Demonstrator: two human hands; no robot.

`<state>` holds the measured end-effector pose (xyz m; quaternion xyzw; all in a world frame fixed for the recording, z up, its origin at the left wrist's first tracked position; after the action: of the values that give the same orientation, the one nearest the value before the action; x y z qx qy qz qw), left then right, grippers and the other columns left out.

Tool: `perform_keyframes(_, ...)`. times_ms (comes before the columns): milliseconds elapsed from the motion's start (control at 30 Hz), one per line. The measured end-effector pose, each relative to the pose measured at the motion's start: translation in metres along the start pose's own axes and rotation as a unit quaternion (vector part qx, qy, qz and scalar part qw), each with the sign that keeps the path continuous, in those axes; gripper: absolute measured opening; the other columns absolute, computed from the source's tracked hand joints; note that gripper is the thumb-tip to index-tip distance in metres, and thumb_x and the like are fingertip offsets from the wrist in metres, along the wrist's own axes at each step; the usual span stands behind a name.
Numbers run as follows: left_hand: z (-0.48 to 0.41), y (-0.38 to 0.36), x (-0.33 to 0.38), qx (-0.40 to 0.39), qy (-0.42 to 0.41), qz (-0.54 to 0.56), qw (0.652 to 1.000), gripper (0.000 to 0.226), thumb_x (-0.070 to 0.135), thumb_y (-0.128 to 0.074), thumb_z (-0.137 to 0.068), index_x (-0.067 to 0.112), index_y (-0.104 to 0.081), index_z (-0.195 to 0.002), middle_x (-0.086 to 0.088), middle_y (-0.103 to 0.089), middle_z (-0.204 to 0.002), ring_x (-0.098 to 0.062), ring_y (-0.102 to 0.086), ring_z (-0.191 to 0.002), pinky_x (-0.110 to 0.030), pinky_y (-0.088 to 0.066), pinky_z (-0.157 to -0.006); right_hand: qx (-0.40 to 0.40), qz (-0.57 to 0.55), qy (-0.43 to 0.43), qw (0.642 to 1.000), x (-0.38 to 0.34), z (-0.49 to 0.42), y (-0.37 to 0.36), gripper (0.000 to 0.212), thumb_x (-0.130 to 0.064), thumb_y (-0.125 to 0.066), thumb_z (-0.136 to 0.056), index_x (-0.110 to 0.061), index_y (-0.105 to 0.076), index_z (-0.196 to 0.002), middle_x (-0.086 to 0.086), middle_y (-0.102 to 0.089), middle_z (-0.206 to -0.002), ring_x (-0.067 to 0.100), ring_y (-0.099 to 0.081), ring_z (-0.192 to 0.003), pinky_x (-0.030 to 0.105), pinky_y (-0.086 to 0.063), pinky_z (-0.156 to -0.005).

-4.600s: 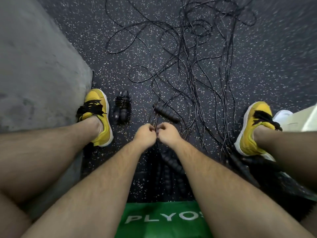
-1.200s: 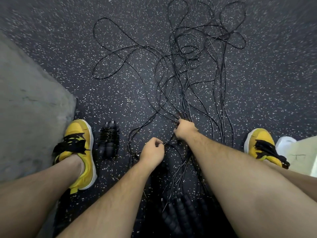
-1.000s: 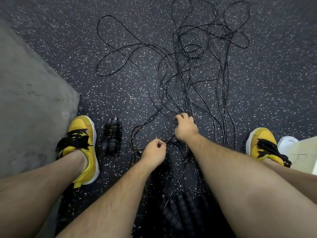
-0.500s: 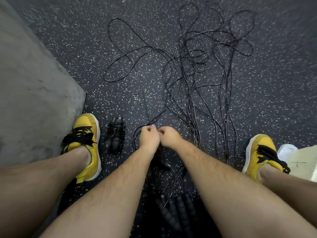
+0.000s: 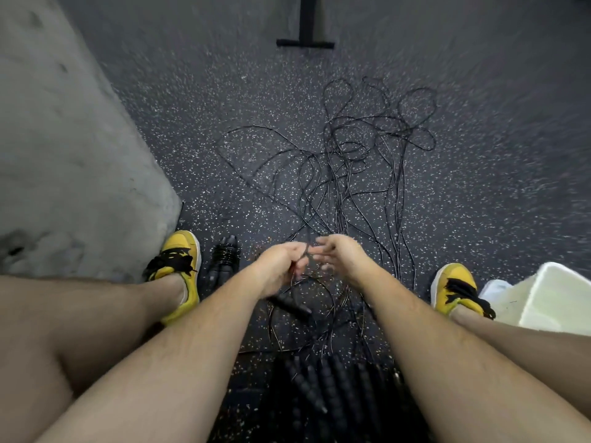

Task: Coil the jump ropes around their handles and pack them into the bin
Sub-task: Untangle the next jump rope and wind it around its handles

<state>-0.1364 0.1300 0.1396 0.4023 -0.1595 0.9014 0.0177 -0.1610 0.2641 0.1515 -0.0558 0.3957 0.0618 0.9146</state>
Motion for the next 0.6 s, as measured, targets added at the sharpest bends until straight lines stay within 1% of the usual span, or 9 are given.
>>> perform_keyframes(33, 0.017, -0.013, -0.006, -0.088, 0.039, -0.027, 0.995, 0.021, 0.015, -0.04, -0.106, 0.013, -0.061, -0.1, 0.003, -0.046, -0.063, -0.015, -0.042, -0.06, -0.031, -0.046, -0.06, 0.013, -0.071, 0.008, 0.997, -0.006, 0.002, -0.001, 0.029, -0.01, -0.041, -0.097, -0.002, -0.055, -0.121, 0.011, -0.074, -0.1, 0.02, -0.063, -0.075, 0.029, -0.046, -0.061)
perform_keyframes(100, 0.043, -0.029, -0.023, -0.239, 0.118, -0.138, 0.954, 0.023, 0.017, -0.041, -0.105, 0.013, -0.062, -0.098, 0.001, -0.051, -0.069, -0.017, -0.048, -0.066, -0.032, -0.046, -0.069, 0.043, -0.087, 0.012, 0.995, -0.012, 0.006, -0.004, 0.021, -0.025, -0.048, -0.103, -0.006, -0.057, -0.104, 0.007, -0.073, -0.085, 0.016, -0.061, -0.065, 0.028, -0.048, -0.057)
perform_keyframes(167, 0.057, -0.033, -0.033, -0.26, 0.166, -0.212, 0.927, 0.026, 0.014, -0.038, -0.106, 0.013, -0.064, -0.106, -0.002, -0.067, -0.086, -0.018, -0.061, -0.08, -0.032, -0.048, -0.076, 0.044, -0.052, 0.008, 0.998, -0.014, 0.015, -0.008, 0.023, -0.025, -0.049, -0.105, -0.008, -0.058, -0.091, 0.001, -0.06, -0.068, 0.011, -0.051, -0.053, 0.025, -0.045, -0.05)
perform_keyframes(233, 0.051, -0.023, -0.029, -0.135, 0.143, -0.188, 0.962, 0.031, 0.012, -0.037, -0.105, 0.007, -0.063, -0.121, -0.006, -0.075, -0.107, -0.023, -0.071, -0.096, -0.034, -0.054, -0.08, -0.025, -0.009, 0.01, 1.0, -0.017, 0.029, -0.012, 0.021, -0.016, -0.046, -0.105, -0.005, -0.063, -0.098, -0.004, -0.053, -0.062, 0.009, -0.045, -0.051, 0.023, -0.042, -0.05)
perform_keyframes(300, 0.039, -0.001, -0.014, 0.052, 0.065, 0.012, 0.996, 0.039, 0.015, -0.037, -0.104, -0.001, -0.054, -0.134, -0.013, -0.075, -0.11, -0.028, -0.074, -0.1, -0.04, -0.058, -0.084, -0.151, 0.058, -0.011, 0.987, -0.016, 0.052, -0.014, 0.02, -0.01, -0.049, -0.102, -0.004, -0.066, -0.11, -0.004, -0.057, -0.07, 0.009, -0.048, -0.06, 0.023, -0.044, -0.06)
perform_keyframes(367, 0.032, 0.013, 0.004, 0.118, -0.014, 0.231, 0.966, 0.05, 0.027, -0.031, -0.107, -0.007, -0.036, -0.143, -0.019, -0.073, -0.113, -0.031, -0.074, -0.101, -0.044, -0.058, -0.085, -0.296, 0.147, -0.076, 0.941, -0.006, 0.083, -0.015, 0.02, -0.005, -0.047, -0.1, -0.006, -0.065, -0.11, -0.001, -0.061, -0.081, 0.01, -0.051, -0.07, 0.024, -0.044, -0.07)
perform_keyframes(433, 0.036, 0.018, 0.021, 0.143, -0.053, 0.308, 0.939, 0.059, 0.043, -0.028, -0.109, -0.001, -0.027, -0.149, -0.018, -0.072, -0.114, -0.029, -0.074, -0.097, -0.041, -0.058, -0.077, -0.381, 0.242, -0.152, 0.879, 0.01, 0.112, -0.01, 0.024, 0.0, -0.041, -0.1, -0.007, -0.064, -0.105, 0.001, -0.063, -0.085, 0.012, -0.054, -0.076, 0.025, -0.045, -0.075)
perform_keyframes(533, 0.049, 0.027, 0.044, 0.243, -0.096, 0.291, 0.92, 0.034, 0.023, -0.033, -0.109, 0.006, -0.049, -0.134, -0.004, -0.067, -0.083, -0.013, -0.057, -0.059, -0.029, -0.05, -0.054, -0.391, 0.346, -0.209, 0.827, 0.026, 0.134, 0.002, 0.028, 0.003, -0.037, -0.1, -0.005, -0.061, -0.108, 0.008, -0.067, -0.099, 0.018, -0.064, -0.088, 0.027, -0.053, -0.08)
perform_keyframes(600, 0.057, 0.028, 0.063, 0.244, -0.121, 0.209, 0.939, 0.032, 0.011, -0.032, -0.105, 0.008, -0.061, -0.119, 0.001, -0.053, -0.072, -0.009, -0.039, -0.047, -0.025, -0.036, -0.045, -0.326, 0.323, -0.184, 0.87, 0.023, 0.131, 0.005, 0.028, 0.005, -0.038, -0.098, -0.002, -0.058, -0.116, 0.012, -0.071, -0.108, 0.023, -0.069, -0.098, 0.032, -0.055, -0.089)
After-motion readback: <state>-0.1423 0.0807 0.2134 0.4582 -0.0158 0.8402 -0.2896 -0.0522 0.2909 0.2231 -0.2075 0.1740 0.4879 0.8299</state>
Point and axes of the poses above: each hand's wrist, its own z-axis away from the middle knuckle, its own y-axis out of the back of the hand, x = y × z, the point moved 5 cm from there along -z, towards the middle knuckle
